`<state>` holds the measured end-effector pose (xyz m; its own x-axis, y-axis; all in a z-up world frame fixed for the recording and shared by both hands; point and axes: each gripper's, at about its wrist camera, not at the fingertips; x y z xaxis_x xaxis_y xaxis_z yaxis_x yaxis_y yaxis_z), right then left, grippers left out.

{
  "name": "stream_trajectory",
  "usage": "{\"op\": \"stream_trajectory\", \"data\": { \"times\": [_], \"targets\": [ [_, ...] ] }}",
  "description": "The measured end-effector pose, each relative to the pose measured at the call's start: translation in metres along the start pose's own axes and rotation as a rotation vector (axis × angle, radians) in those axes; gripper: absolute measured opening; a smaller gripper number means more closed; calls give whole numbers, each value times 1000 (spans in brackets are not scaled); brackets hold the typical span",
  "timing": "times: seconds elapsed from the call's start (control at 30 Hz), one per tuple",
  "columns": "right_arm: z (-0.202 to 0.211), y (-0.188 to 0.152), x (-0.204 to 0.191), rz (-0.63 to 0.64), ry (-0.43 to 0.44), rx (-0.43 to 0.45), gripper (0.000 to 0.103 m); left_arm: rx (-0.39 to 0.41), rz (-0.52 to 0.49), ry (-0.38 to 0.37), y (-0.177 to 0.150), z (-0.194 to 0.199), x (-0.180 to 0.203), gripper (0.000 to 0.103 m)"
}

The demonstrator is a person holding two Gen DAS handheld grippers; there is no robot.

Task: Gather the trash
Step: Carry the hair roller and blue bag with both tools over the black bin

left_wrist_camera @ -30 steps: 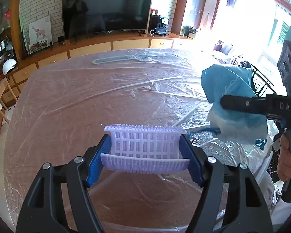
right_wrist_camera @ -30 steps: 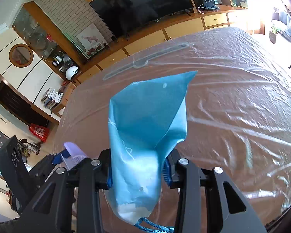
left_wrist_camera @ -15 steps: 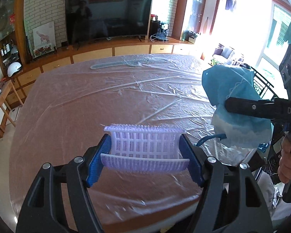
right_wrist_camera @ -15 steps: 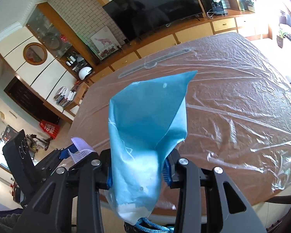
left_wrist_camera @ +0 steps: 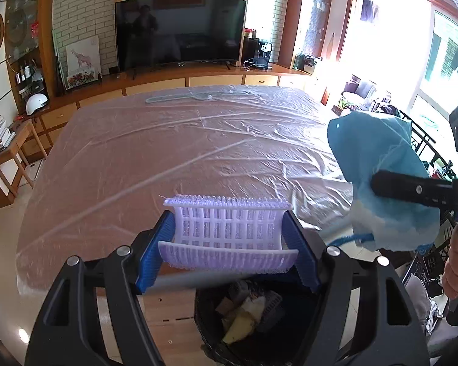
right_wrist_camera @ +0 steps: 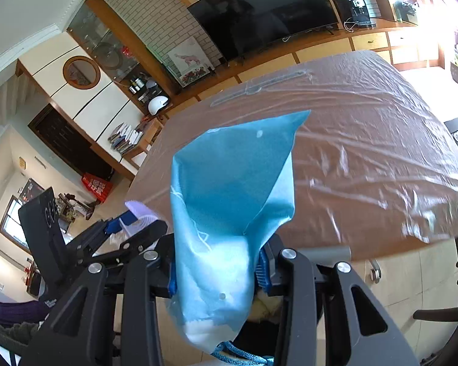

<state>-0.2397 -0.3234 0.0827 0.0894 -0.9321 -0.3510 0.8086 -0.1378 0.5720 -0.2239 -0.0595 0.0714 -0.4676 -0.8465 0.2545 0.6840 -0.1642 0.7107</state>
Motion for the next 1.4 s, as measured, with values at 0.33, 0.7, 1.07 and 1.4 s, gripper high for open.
{"op": "stream_trajectory", "data": {
  "times": [0.33, 0.7, 1.07, 1.4],
  "targets": [
    [23, -51, 9, 32, -15, -44, 37, -29, 0, 10, -33, 9, 28, 72],
    [11, -93, 10, 68, -34, -137, 37, -94, 6, 18, -68, 2, 43, 72],
    [-29, -115, -4, 164, -89, -227, 37, -181, 23, 28, -93, -22, 35, 72],
    [-66, -119, -5, 221, -140, -276, 37, -238, 17, 31, -99, -47, 28, 72]
  ]
}}
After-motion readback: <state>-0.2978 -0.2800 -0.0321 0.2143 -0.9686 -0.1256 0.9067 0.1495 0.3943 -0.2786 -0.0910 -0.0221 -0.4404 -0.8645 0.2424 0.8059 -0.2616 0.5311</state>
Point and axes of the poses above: each gripper's, at about its wrist camera, not at the fingertips, and z roughly against the way its jaws point, x to its right, y to its top, and after that the axes turned 14 degrees about -y, right-handed
